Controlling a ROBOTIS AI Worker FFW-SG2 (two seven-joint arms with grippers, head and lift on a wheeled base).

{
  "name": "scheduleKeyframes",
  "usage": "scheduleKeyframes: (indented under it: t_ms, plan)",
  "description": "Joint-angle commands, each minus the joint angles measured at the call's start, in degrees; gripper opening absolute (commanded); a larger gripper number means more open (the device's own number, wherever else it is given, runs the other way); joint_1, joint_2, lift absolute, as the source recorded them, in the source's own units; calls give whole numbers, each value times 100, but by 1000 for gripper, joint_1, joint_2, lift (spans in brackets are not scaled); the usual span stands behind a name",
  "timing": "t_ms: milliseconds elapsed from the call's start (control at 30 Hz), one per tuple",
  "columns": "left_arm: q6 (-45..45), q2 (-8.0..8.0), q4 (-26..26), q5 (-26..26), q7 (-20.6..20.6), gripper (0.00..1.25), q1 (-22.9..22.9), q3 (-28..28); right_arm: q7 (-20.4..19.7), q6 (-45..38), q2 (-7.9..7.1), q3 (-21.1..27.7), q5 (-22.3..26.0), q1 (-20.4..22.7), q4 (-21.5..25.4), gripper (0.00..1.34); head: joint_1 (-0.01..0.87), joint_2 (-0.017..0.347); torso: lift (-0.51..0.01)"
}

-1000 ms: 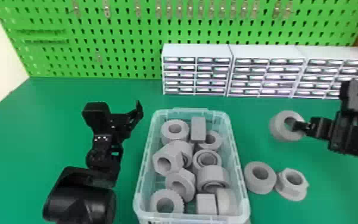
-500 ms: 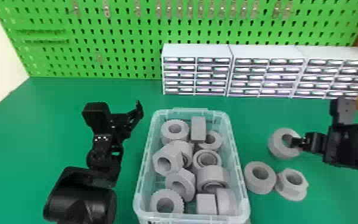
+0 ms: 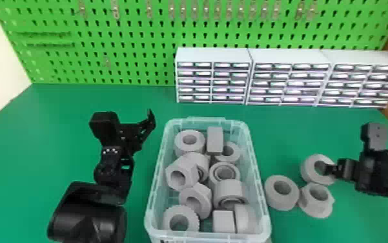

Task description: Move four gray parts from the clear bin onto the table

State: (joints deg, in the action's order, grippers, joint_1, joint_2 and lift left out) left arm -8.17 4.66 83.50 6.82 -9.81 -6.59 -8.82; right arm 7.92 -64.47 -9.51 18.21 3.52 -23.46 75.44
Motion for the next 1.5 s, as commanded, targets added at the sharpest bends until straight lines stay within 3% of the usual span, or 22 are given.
scheduleKeyframes:
  t_ms: [0, 367, 667, 867, 1133, 1467]
  plan:
    - [0, 0, 0, 13, -4, 1151, 9, -6, -1, 5, 2, 95, -194, 8, -56, 307, 693, 72, -52]
    - [-35, 0, 0, 30, -13, 1152, 9, -6, -1, 49, 2, 157, -317, 16, -214, 311, 693, 72, -52]
    - [-62, 0, 0, 30, -13, 1151, 35, 12, 7, 84, 28, 113, -299, 52, -161, 631, 693, 72, -52]
    - [-70, 0, 0, 30, -13, 1151, 79, 21, 7, -329, 46, -28, -325, 16, 278, 818, 693, 72, -52]
    - [-97, 0, 0, 13, -13, 1151, 123, 74, -1, -1024, 37, -449, -422, -186, 1069, 824, 693, 72, -52]
    - [-97, 0, 0, 13, -13, 1151, 140, 56, -1, -839, 98, -625, -281, -247, 1825, 793, 693, 72, -52]
